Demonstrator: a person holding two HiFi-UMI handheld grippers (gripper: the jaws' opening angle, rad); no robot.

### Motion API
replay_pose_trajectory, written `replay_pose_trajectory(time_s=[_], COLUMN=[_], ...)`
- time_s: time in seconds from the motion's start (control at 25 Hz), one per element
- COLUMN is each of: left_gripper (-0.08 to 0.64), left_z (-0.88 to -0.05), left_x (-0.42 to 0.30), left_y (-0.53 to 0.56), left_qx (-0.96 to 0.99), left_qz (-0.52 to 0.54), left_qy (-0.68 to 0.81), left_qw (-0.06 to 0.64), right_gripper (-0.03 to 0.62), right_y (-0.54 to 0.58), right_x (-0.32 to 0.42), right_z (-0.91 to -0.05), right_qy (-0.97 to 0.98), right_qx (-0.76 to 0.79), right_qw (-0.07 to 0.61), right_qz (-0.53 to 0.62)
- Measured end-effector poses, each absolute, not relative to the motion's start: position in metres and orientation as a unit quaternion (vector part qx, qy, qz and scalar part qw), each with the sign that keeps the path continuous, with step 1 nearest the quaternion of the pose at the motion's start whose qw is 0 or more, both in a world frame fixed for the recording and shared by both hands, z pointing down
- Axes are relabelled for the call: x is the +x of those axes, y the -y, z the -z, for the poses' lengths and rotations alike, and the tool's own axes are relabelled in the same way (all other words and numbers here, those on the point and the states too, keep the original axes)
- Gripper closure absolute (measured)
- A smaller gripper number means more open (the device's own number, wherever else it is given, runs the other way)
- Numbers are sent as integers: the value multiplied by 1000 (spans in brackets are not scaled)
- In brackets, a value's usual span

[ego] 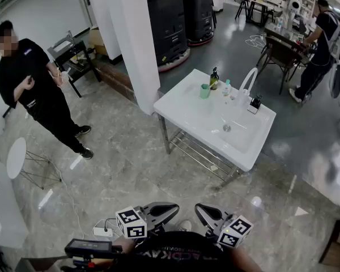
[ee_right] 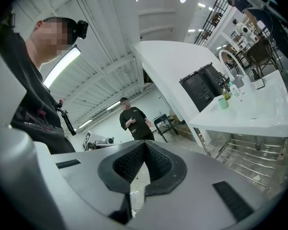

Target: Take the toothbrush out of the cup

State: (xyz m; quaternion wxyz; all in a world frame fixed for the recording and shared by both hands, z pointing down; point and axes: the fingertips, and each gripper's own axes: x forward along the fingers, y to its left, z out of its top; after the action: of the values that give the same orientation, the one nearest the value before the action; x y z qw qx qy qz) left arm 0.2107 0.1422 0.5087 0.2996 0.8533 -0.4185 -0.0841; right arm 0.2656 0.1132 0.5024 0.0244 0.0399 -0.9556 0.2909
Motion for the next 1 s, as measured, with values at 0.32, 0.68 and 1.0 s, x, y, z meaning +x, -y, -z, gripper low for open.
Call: replay_pose_trajectory(time_s=[0.32,0.68,1.0], left_gripper=[552,552,552], left_z=[-509,-509,-503], left_x=[210,209,197], left_y=[-141,-142,-146], left_qx=[854,855,857], left_qz=[83,80,72], left_qy=[417,417,416], left_qw=[298,299,296], right_gripper=[584,584,584], right_y=[-113,-114,-108], right_x=[264,264,254], right_z=[-503,-498,-494], right_qy=[957,958,957], right_qx=[39,34,40], right_qw=[27,11,-1], right_qz=[-286,-284,-288])
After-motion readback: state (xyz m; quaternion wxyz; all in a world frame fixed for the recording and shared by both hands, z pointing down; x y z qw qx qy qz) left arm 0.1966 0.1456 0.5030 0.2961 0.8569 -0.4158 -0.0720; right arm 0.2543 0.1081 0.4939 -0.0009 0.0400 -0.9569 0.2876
